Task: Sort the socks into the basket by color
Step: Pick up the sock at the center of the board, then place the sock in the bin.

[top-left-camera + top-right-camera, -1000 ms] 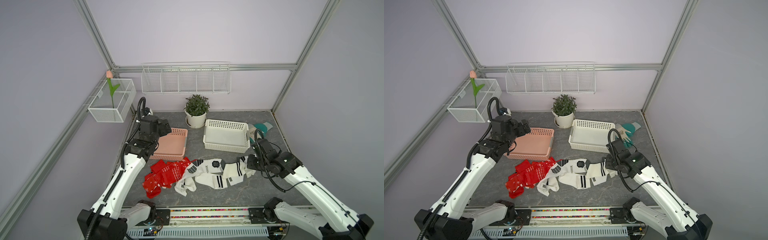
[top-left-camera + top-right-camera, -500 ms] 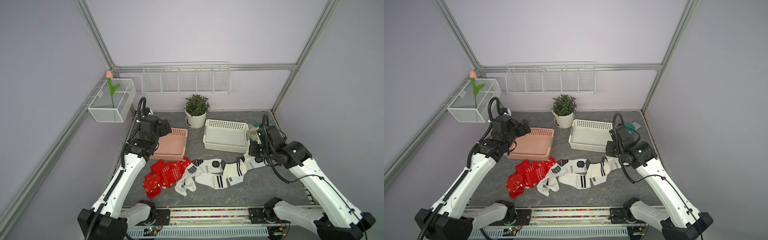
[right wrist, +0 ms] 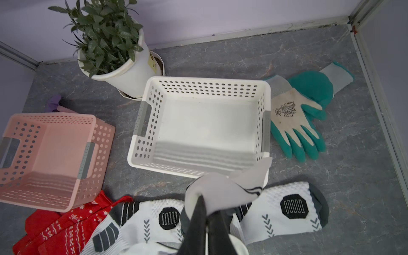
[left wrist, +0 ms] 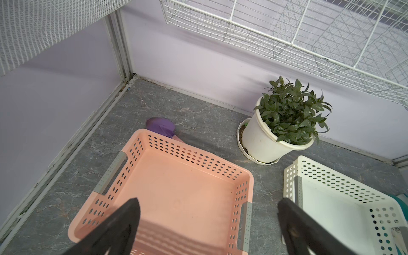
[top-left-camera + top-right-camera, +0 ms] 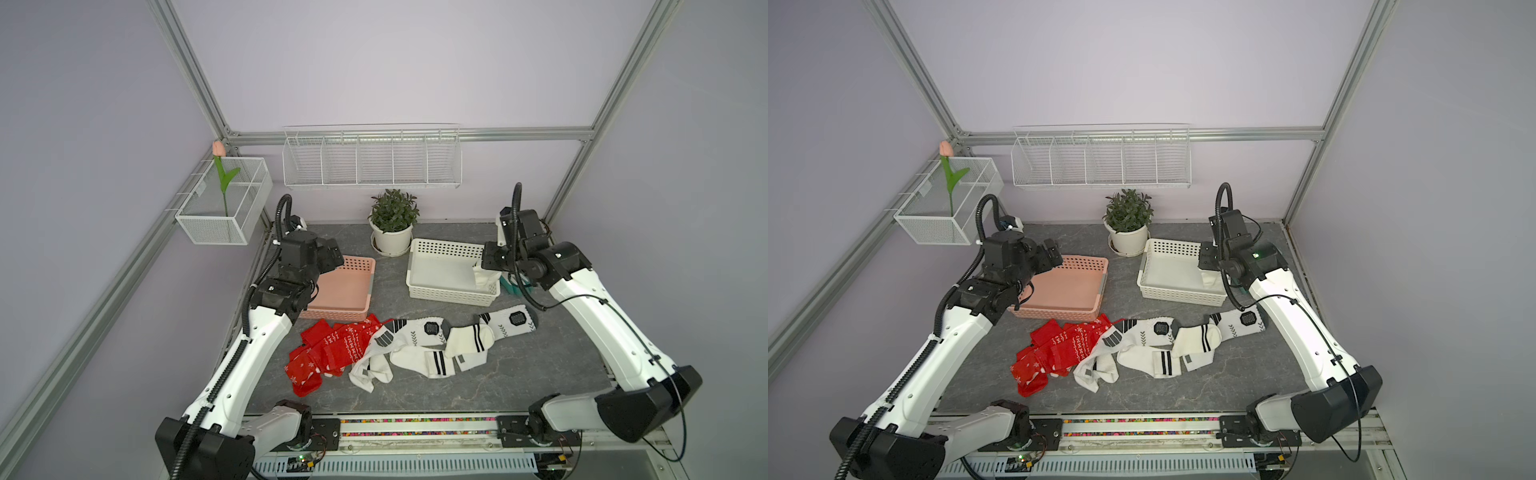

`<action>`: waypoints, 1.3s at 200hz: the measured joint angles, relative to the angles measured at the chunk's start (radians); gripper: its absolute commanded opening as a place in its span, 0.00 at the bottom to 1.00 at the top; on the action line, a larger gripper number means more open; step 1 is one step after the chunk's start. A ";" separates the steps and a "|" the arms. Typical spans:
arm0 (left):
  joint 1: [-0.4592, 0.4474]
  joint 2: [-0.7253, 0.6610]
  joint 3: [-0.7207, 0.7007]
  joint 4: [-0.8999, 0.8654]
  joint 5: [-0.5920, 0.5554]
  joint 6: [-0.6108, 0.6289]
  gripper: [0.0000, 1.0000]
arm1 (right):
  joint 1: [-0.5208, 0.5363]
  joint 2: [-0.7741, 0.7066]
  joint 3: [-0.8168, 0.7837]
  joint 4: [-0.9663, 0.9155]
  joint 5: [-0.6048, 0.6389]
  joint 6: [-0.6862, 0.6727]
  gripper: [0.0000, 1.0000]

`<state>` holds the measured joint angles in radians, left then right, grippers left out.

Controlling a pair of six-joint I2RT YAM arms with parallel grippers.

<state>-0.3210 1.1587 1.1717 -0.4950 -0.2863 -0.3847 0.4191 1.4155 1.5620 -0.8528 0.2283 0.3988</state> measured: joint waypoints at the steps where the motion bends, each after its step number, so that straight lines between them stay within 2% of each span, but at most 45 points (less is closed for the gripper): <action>1: 0.000 0.000 0.000 0.000 0.000 0.000 0.99 | -0.001 0.005 0.005 0.004 0.000 -0.003 0.07; 27: 0.000 0.000 -0.002 0.001 0.003 -0.003 0.99 | -0.013 0.080 0.062 0.057 -0.009 -0.033 0.07; 81: 0.000 0.000 -0.010 0.004 0.003 -0.003 0.99 | -0.040 0.203 0.063 0.110 -0.043 -0.059 0.07; 190: 0.000 0.000 -0.014 0.011 0.003 -0.003 0.99 | -0.053 0.222 -0.048 0.132 -0.076 -0.055 0.07; 260: 0.000 0.000 -0.014 0.011 0.003 -0.004 0.99 | -0.052 0.442 -0.010 0.179 -0.161 -0.035 0.07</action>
<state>-0.3210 1.1587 1.1572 -0.4835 -0.2832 -0.3885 0.3668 1.8572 1.5520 -0.6735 0.0673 0.3641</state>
